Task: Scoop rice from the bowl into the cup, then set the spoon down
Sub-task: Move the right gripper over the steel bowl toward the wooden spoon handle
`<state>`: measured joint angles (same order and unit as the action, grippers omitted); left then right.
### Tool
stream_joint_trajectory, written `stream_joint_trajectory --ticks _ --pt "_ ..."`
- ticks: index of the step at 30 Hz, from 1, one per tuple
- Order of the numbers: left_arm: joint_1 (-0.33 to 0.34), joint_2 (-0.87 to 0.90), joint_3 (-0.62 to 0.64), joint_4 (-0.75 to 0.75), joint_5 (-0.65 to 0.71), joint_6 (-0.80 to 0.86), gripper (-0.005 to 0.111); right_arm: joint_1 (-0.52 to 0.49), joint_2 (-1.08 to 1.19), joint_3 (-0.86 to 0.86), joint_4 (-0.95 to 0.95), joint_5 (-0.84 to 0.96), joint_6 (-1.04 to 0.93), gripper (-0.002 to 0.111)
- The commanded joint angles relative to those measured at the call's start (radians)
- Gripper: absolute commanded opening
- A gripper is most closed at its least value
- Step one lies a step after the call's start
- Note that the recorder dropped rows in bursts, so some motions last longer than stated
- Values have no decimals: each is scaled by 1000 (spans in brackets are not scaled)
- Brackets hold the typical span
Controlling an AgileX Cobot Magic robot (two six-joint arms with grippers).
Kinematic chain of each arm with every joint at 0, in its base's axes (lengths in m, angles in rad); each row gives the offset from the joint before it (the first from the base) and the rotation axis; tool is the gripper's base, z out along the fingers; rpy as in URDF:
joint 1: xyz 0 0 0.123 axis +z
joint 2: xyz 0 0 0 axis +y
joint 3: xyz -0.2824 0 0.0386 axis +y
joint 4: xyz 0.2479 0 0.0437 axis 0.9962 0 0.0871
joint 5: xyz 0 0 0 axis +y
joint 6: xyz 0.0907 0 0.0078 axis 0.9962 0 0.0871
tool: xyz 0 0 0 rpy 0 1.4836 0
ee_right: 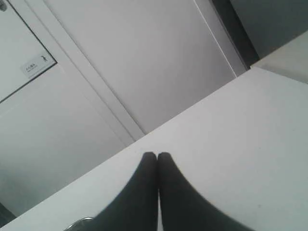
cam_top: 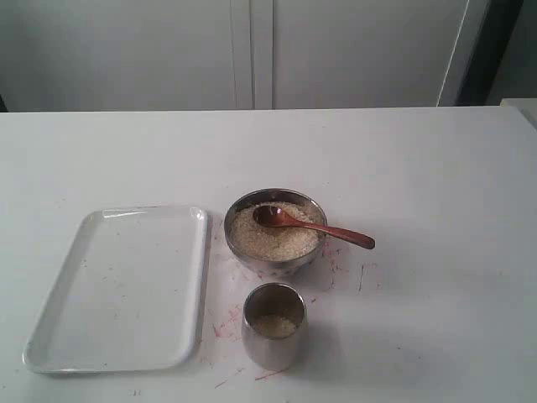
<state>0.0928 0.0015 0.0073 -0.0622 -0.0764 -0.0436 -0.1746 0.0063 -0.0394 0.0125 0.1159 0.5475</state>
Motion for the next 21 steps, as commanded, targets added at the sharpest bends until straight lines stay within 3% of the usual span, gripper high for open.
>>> stream_joint_trajectory --ticks 1,5,15,21 --pt "-8 -1 -7 -5 -3 -5 14 4 2 -83 -5 101 22 0" --pt "-8 -1 -7 -5 -3 -5 14 4 94 -189 -5 206 -34 0" --pt "-8 -1 -7 -5 -3 -5 14 4 512 -592 5 536 -416 0" --pt "-8 -1 -7 -5 -3 -5 14 77 755 -784 294 623 -685 0"
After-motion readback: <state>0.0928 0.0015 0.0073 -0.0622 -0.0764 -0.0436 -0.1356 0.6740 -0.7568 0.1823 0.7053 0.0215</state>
